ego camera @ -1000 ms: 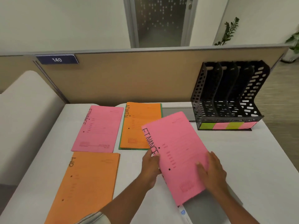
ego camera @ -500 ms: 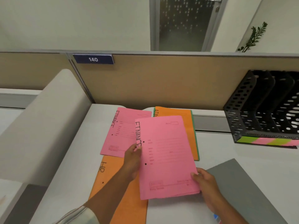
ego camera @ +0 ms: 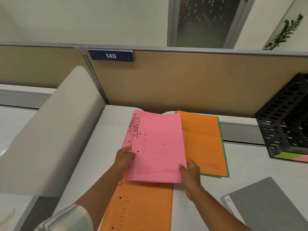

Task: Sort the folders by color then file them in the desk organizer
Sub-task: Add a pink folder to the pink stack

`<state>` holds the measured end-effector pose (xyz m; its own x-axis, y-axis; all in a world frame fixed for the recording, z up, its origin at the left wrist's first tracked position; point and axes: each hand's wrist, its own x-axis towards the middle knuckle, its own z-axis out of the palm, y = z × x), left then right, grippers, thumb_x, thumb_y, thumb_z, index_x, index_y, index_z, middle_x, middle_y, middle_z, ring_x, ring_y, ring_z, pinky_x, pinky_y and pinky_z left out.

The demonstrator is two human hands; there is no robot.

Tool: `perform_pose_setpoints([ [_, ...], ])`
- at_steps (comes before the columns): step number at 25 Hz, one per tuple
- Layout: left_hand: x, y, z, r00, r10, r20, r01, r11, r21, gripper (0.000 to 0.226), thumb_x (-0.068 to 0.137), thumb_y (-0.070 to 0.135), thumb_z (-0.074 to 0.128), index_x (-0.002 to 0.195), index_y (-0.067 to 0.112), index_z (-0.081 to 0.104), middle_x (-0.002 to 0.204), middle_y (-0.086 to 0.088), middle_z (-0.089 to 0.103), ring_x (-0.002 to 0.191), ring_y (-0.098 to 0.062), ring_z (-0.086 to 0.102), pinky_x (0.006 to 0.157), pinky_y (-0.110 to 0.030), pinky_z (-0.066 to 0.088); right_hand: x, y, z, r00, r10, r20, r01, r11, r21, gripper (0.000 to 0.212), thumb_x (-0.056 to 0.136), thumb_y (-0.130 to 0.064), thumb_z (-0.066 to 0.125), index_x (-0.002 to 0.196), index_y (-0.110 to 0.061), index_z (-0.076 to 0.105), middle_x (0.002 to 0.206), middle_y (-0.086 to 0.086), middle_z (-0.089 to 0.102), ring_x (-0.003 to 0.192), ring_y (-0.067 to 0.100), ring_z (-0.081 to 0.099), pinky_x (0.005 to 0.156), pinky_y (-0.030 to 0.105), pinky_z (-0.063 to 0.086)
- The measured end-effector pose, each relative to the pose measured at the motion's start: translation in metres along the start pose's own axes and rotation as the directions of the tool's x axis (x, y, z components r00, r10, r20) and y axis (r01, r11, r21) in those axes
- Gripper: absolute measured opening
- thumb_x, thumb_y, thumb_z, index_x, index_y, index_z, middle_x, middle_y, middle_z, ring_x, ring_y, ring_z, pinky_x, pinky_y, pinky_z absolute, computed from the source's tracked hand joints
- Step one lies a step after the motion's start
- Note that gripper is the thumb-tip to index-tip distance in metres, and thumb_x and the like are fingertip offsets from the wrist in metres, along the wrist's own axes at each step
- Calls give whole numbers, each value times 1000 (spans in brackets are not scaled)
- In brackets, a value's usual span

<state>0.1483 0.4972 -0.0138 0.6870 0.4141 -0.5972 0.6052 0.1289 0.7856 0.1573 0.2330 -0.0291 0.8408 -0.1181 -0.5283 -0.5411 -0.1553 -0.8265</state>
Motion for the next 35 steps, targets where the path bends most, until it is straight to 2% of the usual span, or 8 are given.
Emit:
perform_pose_setpoints([
  [6,37,1,-17,997,11,-74,-1,991,136,46,102,-3,41,128,24,68,118,-6,75,100,-36,75,79,-53,67,20,-5,41,994,89,67,-86,995,-46,26,105,-8,49,111,-27,67,102,-6,73,94,14,69,74,27,59],
  [11,57,7,-19,986,84,-144,-51,973,224,41,108,2,39,123,25,69,104,1,76,89,-31,76,55,-34,62,27,-8,52,990,100,95,-89,990,-112,36,98,-1,49,99,-28,72,93,-4,78,86,18,74,79,40,65],
  [15,67,6,-17,975,136,-176,-74,945,319,39,107,1,39,112,20,72,103,1,77,85,-30,75,65,-40,65,29,-8,58,985,106,137,-91,989,-116,23,97,-7,53,101,-19,72,98,2,78,91,24,75,86,47,63],
  [20,61,5,-15,969,170,-179,-99,932,348,32,105,4,44,102,23,70,115,-8,76,93,-36,74,79,-51,66,25,-7,57,974,91,207,-42,973,-229,12,99,-22,59,107,-20,68,102,1,74,94,20,71,84,40,62],
  [23,51,3,-15,961,138,-238,-59,949,311,47,107,12,51,153,14,50,158,-11,52,128,-37,62,93,-46,57,17,-9,48,967,61,248,13,958,-287,10,99,-26,60,107,-22,65,102,-2,71,92,15,68,74,29,57],
  [31,-8,-20,29,923,367,-111,-228,758,611,53,104,17,61,154,3,49,153,-20,53,142,-38,49,120,-54,40,-6,-2,14,952,-58,300,171,916,-364,19,100,-26,60,118,-28,57,116,-10,65,109,11,63,74,14,46],
  [33,-26,-29,49,919,390,-47,-277,727,629,55,104,19,62,154,3,48,154,-19,53,145,-36,46,122,-53,38,-12,2,0,951,-83,300,205,891,-406,35,101,-27,61,135,-26,52,132,-14,57,134,19,53,95,17,46],
  [35,-44,-39,69,913,409,11,-313,681,662,56,105,24,61,156,5,45,157,-16,50,149,-34,42,125,-53,34,-18,7,-16,952,-84,294,225,843,-488,66,103,-32,60,160,-18,31,162,-3,37,153,22,31,122,34,32],
])
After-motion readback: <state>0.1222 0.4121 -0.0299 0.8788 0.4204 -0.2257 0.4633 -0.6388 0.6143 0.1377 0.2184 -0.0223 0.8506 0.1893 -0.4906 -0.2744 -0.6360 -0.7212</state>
